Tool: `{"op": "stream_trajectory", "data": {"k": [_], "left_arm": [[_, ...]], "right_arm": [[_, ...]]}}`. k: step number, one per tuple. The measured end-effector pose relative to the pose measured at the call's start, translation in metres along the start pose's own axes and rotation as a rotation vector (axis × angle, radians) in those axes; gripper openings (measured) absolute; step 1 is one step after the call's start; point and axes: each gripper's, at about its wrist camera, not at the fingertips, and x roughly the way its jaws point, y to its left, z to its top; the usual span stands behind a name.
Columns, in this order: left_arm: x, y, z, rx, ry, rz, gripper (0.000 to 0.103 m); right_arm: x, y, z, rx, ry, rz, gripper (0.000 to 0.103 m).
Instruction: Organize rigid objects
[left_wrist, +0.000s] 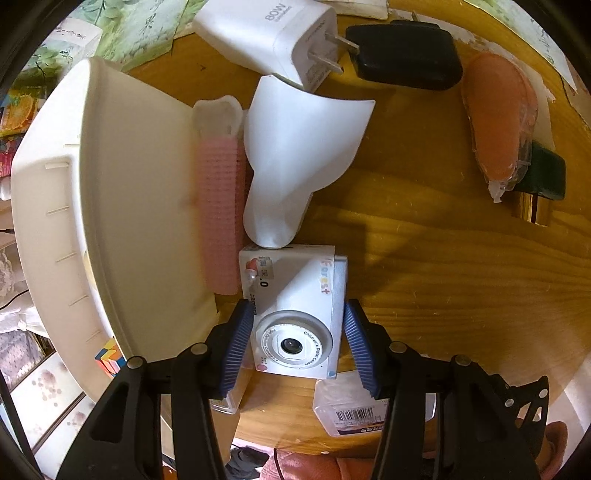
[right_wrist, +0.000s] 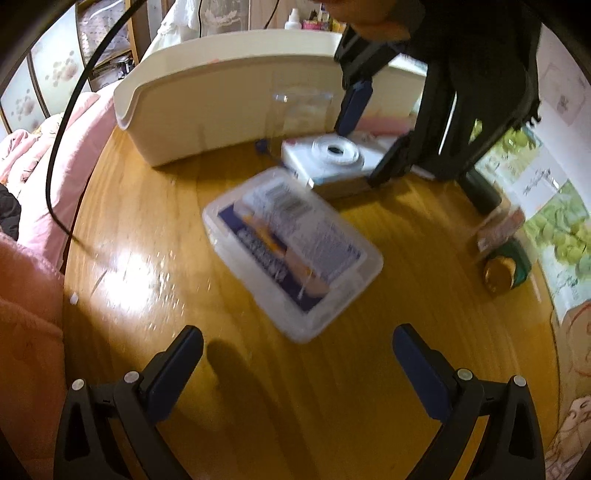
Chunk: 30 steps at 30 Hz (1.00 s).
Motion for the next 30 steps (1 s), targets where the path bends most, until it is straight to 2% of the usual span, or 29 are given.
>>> {"op": "stream_trajectory", "data": {"k": [5,9,17,20,23,29,30], "left_arm": [[-0.002,-0.014,0.002,0.012,-0.006,0.006,0.054],[-0.007,-0.021,0.003,0.040,-0.008,0.017,0.054],[-0.008,-0.024,-0.003,0.040,-0.031,0.010,0.053],[-0.010,-0.022,-0.006,0.032,-0.042,-0.005,0.052],[-0.014,-0.019,-0.006,0.013,-0.046,-0.040,0.045],[-0.023,-0.022,-0.011,0.029,-0.071,-0.057,0.035],[-0.026,-0.024,-0.012,0.034,-0.072,-0.074,0.016]], "right_arm": [[0.005,-0.005,0.021,-0.020,-0.030,-0.001,0.103],[0.008,-0.009,0.033,-0.044,-0.044,0.031,0.103],[0.025,0.005,0.056,-0.114,-0.002,0.088,0.102],[0.028,0.012,0.057,-0.130,-0.001,0.088,0.094],[0.027,0.015,0.053,-0.138,0.009,0.108,0.079],[0.023,0.016,0.048,-0.129,0.011,0.105,0.071],[0.022,0.015,0.048,-0.122,0.015,0.101,0.071]]}}
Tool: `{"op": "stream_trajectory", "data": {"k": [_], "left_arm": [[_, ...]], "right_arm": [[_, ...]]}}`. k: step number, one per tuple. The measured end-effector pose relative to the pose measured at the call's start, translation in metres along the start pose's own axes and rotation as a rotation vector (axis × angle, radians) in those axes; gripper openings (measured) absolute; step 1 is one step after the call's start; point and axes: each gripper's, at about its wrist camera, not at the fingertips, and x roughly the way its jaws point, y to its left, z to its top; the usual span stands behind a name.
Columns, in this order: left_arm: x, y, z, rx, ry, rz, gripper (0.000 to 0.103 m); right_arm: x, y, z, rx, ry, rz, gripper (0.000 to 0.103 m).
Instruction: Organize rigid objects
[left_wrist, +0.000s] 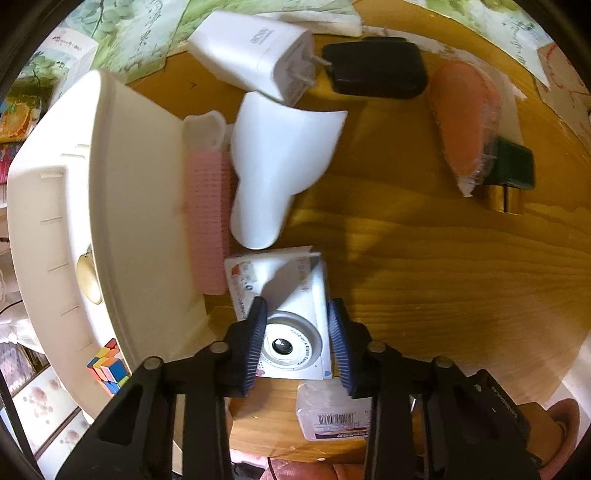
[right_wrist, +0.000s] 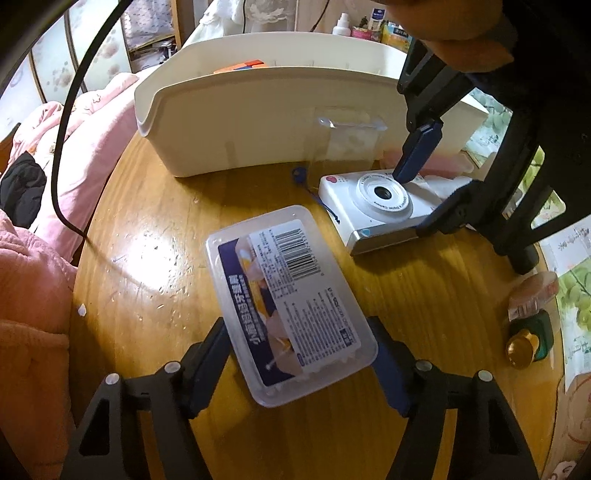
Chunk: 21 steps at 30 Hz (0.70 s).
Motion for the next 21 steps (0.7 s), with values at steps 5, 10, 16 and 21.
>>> {"op": "stream_trajectory", "data": {"k": [5,10,16,21], "left_arm": [[0.002,-0.005,-0.003,0.002,0.048,-0.098,0.008],[-0.007,0.005,-0.003,-0.018,0.026,-0.054,0.010],[-0.004,0.015,-0.001,-0.034,0.041,-0.021,0.025],[0.000,0.021,-0.003,-0.051,0.039,0.005,0.059]], "right_arm": [[-0.007,0.003,-0.014,0.043,0.019,-0.012,0.071],[-0.011,0.008,-0.025,0.075,0.041,-0.022,0.071],[-0.014,0.009,-0.032,0.123,0.081,-0.032,0.069],[-0.019,0.010,-0.037,0.164,0.106,-0.045,0.069]]}}
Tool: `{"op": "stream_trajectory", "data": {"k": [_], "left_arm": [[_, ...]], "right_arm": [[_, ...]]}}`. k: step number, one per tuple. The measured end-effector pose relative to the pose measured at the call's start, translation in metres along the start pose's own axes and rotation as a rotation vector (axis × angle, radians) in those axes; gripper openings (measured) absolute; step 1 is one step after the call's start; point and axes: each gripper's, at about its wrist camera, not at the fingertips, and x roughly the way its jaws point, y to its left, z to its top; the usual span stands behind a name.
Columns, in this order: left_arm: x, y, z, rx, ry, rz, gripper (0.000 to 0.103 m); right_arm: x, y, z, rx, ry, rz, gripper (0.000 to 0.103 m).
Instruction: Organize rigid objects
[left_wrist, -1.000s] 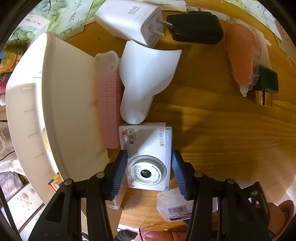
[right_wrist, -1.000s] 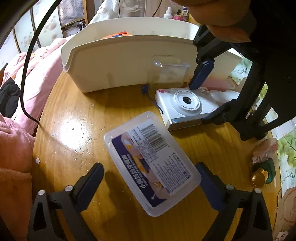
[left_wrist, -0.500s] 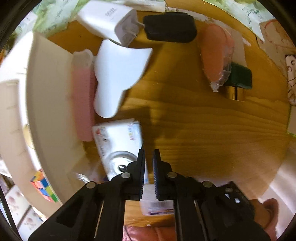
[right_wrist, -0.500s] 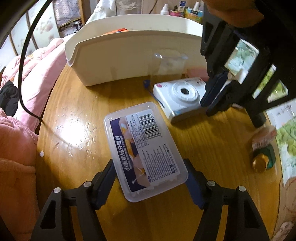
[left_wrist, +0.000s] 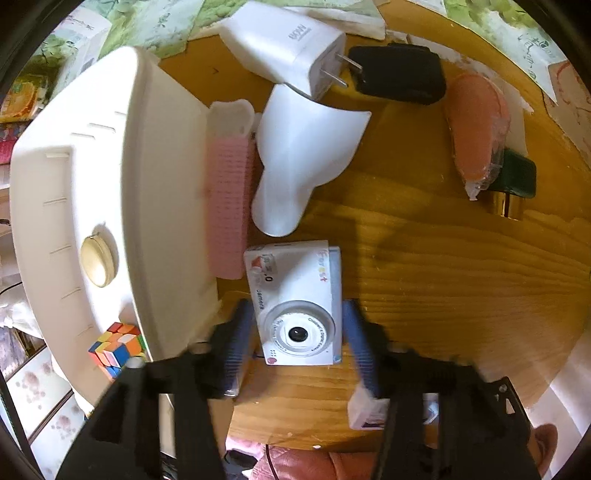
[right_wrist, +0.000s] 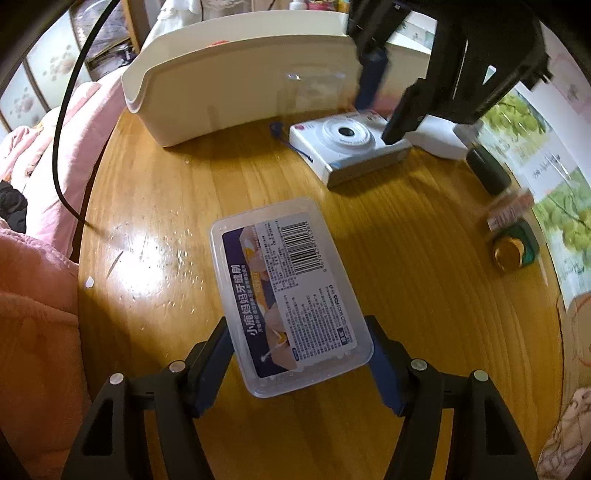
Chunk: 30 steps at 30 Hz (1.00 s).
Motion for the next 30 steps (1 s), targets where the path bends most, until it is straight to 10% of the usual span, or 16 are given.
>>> {"op": "stream_trajectory", "data": {"k": [5,30], "left_arm": [[0.000,0.002,0.004,-0.006,0.010,0.014,0.070],[0.008,-0.017,0.021,-0.036,-0.002,0.043,0.060]], "right_arm": [[-0.004,0.001,-0.014,0.033,0.010,-0.001,0.069],[-0.035,0.003,-0.054,0.178,0.038,-0.014,0.069]]}}
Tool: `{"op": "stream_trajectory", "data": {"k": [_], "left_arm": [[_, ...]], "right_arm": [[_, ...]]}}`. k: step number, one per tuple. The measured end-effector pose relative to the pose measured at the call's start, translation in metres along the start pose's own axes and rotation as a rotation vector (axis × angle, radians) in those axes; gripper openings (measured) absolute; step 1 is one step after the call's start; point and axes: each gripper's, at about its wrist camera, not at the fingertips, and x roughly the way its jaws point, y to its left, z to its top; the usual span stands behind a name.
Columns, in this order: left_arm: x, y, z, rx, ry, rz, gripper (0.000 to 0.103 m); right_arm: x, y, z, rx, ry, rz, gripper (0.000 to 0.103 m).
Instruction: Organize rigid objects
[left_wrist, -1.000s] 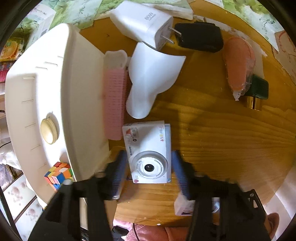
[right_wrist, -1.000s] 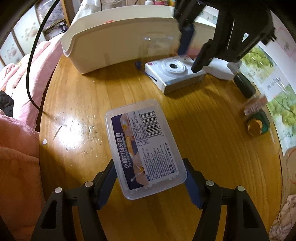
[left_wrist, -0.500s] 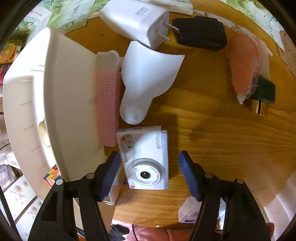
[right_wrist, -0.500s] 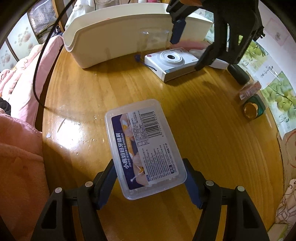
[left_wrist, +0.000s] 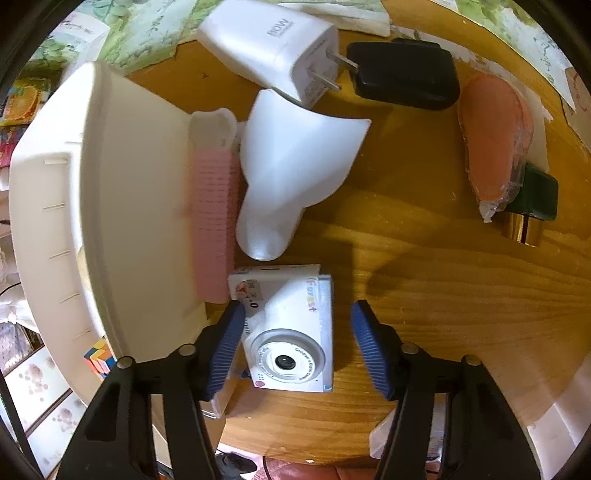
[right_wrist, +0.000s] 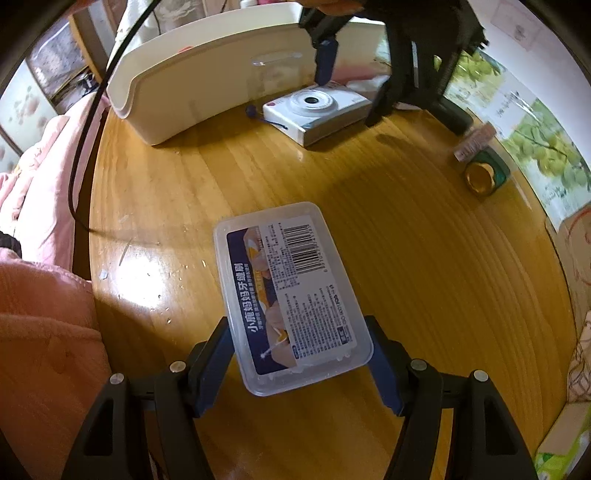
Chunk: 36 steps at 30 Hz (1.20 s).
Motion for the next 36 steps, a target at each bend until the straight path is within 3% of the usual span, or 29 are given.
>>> {"op": "stream_trajectory", "data": {"k": [1,3,12,21,26,30,33,36], "left_arm": [[-0.001,0.001,0.000,-0.004,0.061,0.010,0.059],[0.000,0.002,-0.003,-0.005,0.056,0.020,0.053],[0.002,0.004,-0.025,-0.021,0.045,0.011,0.053],[0.007,-0.001,-0.028,0.014,0.032,0.013,0.073],[0.011,-0.012,-0.031,0.041,0.012,0.073,0.076],[0.010,-0.013,-0.034,0.043,-0.004,0.082,0.074],[0.009,-0.011,-0.040,0.031,-0.023,0.108,0.060],[0.008,-0.010,-0.047,0.039,-0.043,0.099,0.060]], "right_arm": [[-0.001,-0.001,-0.001,0.004,-0.001,0.002,0.069],[-0.003,-0.005,-0.001,0.012,0.000,0.006,0.069],[-0.015,-0.005,0.002,0.003,-0.008,0.004,0.068],[-0.016,-0.004,0.002,0.025,-0.001,-0.004,0.068],[-0.016,-0.004,-0.001,0.028,0.003,-0.015,0.068],[-0.019,-0.005,-0.003,0.044,0.004,-0.019,0.068],[-0.021,-0.004,-0.005,0.049,0.003,-0.020,0.068],[-0.021,-0.004,-0.005,0.054,0.005,-0.017,0.068]]}}
